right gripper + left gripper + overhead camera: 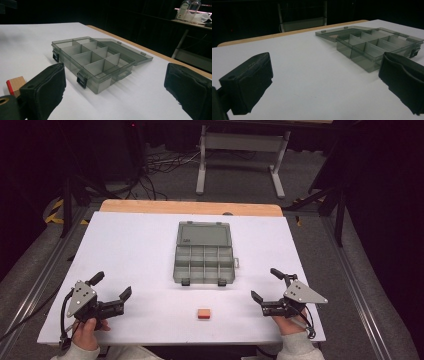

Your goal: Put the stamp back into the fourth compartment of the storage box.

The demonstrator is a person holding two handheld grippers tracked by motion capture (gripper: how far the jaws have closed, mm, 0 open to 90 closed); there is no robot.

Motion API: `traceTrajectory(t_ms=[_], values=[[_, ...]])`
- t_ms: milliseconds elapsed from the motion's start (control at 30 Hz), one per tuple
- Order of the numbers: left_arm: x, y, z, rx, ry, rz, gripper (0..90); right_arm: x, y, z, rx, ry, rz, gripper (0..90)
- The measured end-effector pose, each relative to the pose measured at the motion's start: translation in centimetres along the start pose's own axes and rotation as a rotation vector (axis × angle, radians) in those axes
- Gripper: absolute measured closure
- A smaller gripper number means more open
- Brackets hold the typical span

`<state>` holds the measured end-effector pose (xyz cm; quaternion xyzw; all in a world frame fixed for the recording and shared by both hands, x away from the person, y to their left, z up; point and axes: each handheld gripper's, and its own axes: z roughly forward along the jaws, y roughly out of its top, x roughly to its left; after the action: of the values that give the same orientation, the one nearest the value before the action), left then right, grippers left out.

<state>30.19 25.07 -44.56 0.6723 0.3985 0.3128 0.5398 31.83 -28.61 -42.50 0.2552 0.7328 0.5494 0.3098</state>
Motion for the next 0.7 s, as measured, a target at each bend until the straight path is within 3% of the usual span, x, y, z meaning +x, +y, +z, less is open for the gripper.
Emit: traceTrajectory(t_ms=[200, 333, 600, 700], values=[[-0.09, 0.03, -0.03, -0.002, 0.0, 0.004, 0.1, 0.21, 0.07, 0.15, -0.007, 0.004, -0.003, 2.0], [-0.01, -0.02, -0.06, 0.0, 0.002, 0.002, 0.1, 0.15, 0.06, 0.4, 0.012, 0.022, 0.019, 1.8], [-0.06, 0.0, -0.04, 0.004, 0.001, 0.003, 0.1, 0.41, 0.31, 0.43, 0.037, 0.005, 0.002, 1.7], [-0.1, 0.01, -0.05, 0.001, 0.001, 0.006, 0.1, 0.51, 0.45, 0.44, 0.042, 0.02, 0.005, 2.0]])
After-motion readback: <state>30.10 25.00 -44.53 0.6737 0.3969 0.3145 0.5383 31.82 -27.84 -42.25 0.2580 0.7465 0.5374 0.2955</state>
